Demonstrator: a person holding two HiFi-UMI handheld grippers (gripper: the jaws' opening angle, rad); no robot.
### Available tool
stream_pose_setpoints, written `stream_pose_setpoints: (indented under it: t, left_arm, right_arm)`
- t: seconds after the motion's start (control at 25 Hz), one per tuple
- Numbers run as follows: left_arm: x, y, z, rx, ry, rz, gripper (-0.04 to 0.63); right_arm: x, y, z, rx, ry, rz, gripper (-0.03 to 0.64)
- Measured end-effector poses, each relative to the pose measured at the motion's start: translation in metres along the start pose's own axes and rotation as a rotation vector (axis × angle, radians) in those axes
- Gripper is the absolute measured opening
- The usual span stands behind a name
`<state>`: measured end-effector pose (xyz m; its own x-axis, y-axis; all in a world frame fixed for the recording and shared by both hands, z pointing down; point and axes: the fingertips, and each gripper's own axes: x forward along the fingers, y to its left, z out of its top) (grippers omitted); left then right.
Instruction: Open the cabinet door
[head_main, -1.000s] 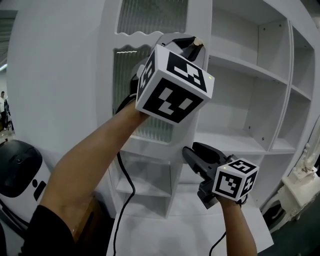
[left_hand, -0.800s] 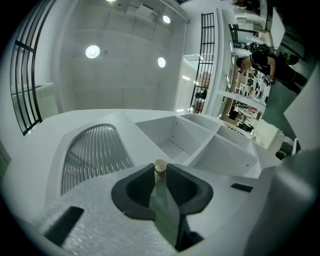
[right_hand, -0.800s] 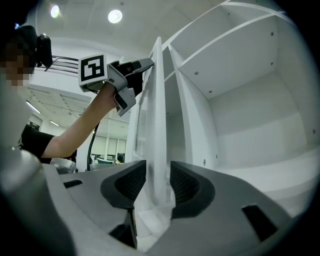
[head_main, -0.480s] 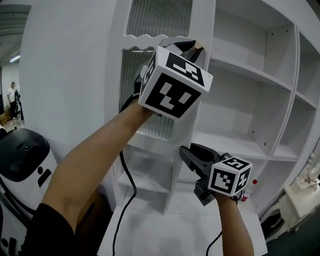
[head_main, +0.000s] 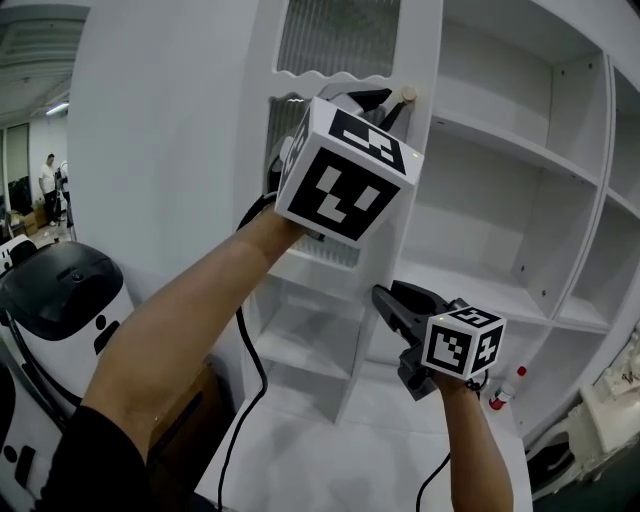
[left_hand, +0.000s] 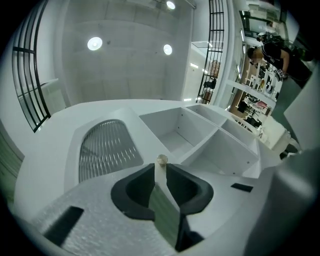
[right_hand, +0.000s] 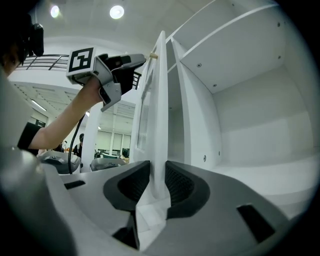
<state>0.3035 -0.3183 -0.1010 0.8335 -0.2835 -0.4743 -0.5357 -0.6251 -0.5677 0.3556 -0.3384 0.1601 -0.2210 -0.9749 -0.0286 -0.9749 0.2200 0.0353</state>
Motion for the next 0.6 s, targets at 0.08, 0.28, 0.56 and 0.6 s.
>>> stream_pose_setpoints:
  t: [0.08, 0.28, 0.56, 0.6]
  left_arm:
    - [-0.010, -0.001, -0.005, -0.023, 0.019, 0.004, 0.080]
    - [-0.029, -0.011, -0.033, -0.060, 0.082, 0.021, 0.080]
    - [-0.052, -0.034, -0.075, -0.125, 0.188, 0.017, 0.079]
    - [-0.056, -0.036, -0.080, -0.138, 0.202, 0.020, 0.080]
  right_arm:
    - [-0.001, 0.001, 0.001, 0.001, -0.001, 0.009, 0.100]
    - [-0.003, 0.006, 0.001, 0.002, 0.000, 0.018, 0.095]
    - [-0.010, 0.023, 0.001, -0.007, 0.000, 0.034, 0.086]
    - [-0.012, 0.027, 0.002, -0.009, -0.001, 0.034, 0.086]
